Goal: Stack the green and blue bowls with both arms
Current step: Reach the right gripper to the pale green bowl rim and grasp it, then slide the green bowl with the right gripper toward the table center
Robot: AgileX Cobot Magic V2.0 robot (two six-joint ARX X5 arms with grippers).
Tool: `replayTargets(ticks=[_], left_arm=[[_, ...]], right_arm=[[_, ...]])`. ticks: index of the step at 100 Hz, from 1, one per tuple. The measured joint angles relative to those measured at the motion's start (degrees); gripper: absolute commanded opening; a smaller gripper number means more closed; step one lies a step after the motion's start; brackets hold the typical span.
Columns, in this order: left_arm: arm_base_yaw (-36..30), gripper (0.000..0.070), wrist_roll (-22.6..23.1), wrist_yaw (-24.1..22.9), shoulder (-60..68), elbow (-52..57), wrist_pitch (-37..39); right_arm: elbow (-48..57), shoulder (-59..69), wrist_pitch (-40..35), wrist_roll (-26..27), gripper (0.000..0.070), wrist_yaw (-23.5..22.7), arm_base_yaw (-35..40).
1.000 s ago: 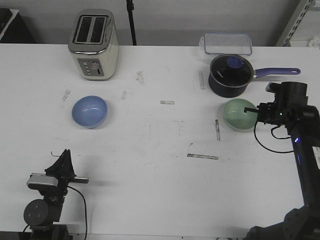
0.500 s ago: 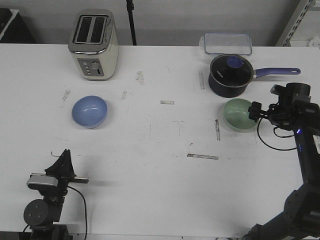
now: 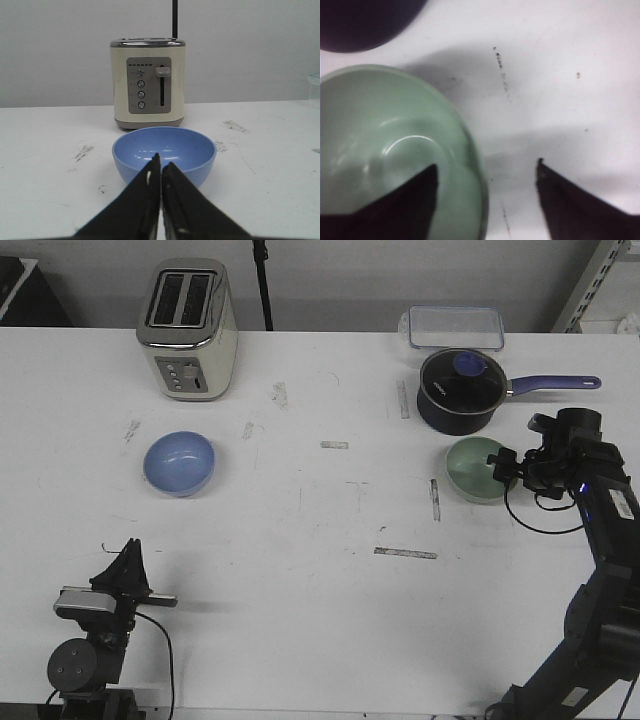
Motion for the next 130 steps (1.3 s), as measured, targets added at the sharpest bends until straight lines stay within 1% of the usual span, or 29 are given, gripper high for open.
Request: replayTargets(ticks=[6, 11, 21, 61, 79, 93, 104, 130], left_arm=[[0.0, 0.0002, 0.0, 0.0, 0.0, 0.0, 0.0], [0.0, 0.0002, 0.0, 0.0, 0.0, 0.0, 0.0], [0.0, 0.0002, 0.0, 0.0, 0.0, 0.0, 0.0], [0.0, 0.0002, 0.0, 0.0, 0.0, 0.0, 0.0], [0.0, 0.0002, 0.0, 0.0, 0.0, 0.0, 0.0], [0.0, 0.0002, 0.0, 0.0, 0.0, 0.0, 0.0], [0.0, 0.0002, 0.0, 0.0, 0.0, 0.0, 0.0], [0.0, 0.0002, 0.0, 0.0, 0.0, 0.0, 0.0]], right_arm=[[0.0, 0.1, 0.0, 0.0, 0.0205, 0.0, 0.0], [0.0, 0.1, 0.1, 0.0, 0.0154, 0.0, 0.2], [0.0, 0.2, 0.3, 0.0, 0.0000, 0.0, 0.3], [0.0, -0.2, 0.8, 0.7, 0.0000, 0.1, 1.1], [0.1, -4.7, 0.8, 1.8, 0.0000, 0.2, 4.0], [0.6, -6.3, 0.7, 2.7, 0.0000, 0.0, 8.9], [0.6, -6.2, -0.6, 4.4, 0.0000, 0.0, 14.1], [0.6, -6.2, 1.5, 11.7, 0.0000, 0.3, 28.9]])
